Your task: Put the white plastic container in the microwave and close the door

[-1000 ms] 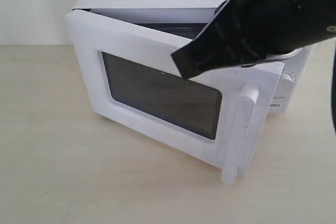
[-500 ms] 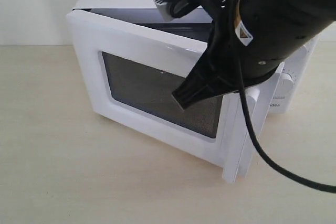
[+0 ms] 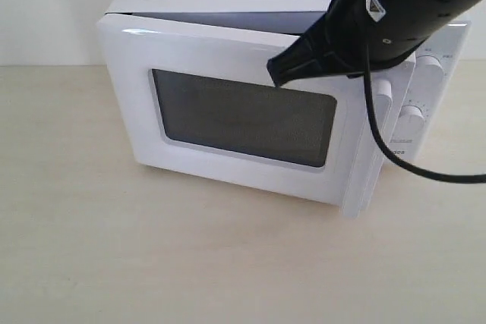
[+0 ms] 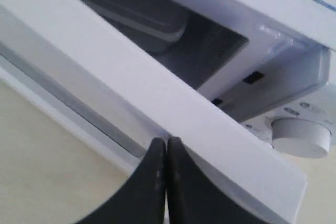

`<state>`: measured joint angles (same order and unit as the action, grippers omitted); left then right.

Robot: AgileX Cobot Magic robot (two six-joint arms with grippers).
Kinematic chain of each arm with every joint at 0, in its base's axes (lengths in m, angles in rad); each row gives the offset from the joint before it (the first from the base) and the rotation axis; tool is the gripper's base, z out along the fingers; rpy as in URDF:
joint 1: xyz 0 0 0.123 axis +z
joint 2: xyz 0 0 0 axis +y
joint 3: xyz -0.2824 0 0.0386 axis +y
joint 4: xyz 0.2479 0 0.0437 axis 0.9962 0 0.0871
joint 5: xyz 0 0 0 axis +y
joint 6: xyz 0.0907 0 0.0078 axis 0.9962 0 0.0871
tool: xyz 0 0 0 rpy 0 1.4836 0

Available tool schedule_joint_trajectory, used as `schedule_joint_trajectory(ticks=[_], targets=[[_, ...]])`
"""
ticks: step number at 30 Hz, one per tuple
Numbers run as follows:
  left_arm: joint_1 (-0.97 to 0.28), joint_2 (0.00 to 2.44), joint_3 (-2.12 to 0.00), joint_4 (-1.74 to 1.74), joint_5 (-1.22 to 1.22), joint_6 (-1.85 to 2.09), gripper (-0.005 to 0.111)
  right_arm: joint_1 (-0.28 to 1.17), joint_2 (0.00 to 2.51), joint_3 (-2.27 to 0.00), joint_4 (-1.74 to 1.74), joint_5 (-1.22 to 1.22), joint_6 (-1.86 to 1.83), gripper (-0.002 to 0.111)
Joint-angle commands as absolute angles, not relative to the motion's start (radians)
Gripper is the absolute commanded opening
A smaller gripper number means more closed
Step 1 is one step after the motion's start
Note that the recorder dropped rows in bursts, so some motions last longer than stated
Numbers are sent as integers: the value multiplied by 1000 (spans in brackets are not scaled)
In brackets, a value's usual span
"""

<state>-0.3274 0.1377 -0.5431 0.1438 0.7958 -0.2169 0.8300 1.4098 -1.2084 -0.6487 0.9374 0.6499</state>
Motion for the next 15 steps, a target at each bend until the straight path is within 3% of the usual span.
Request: schedule_joint_trajectory(ticks=[1, 7, 15], targets=[[-332, 135, -540, 158, 794, -221, 4, 797, 1408, -1215, -679, 847, 727, 0], [-332, 135, -540, 180, 794, -221, 4, 797, 1408, -1177, -835, 863, 850, 0], [-332, 135, -540, 180, 791, -221, 4, 800, 1408, -1122, -704, 861, 888, 0]])
